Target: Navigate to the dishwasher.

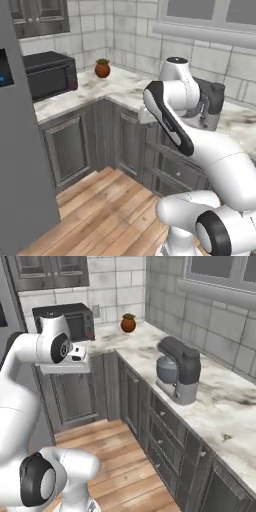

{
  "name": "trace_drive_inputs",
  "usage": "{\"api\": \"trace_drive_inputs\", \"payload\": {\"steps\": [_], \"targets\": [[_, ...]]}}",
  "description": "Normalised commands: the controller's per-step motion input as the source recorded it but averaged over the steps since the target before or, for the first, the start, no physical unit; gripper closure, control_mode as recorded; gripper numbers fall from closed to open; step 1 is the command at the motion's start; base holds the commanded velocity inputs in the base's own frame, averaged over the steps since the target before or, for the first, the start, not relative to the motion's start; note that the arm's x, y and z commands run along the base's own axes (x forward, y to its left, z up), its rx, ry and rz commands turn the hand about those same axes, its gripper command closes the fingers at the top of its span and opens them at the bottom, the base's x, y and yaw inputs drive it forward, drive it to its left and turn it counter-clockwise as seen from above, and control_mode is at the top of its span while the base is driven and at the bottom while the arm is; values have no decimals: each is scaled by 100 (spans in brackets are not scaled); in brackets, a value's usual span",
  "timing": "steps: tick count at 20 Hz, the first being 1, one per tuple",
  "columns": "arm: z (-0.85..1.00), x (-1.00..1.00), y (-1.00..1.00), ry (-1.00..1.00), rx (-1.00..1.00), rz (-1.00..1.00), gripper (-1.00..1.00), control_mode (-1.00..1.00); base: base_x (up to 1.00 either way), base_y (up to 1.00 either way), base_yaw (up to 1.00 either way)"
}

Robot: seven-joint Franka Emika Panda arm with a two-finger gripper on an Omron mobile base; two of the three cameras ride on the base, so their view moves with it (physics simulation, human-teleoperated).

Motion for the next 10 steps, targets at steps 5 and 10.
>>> {"api": "trace_drive_inputs", "payload": {"steps": [5,10], "targets": [[0,0,0,0,0,0,-100,100,-20,0,-87],[0,0,0,0,0,0,-100,100,-9,0,-86]]}}
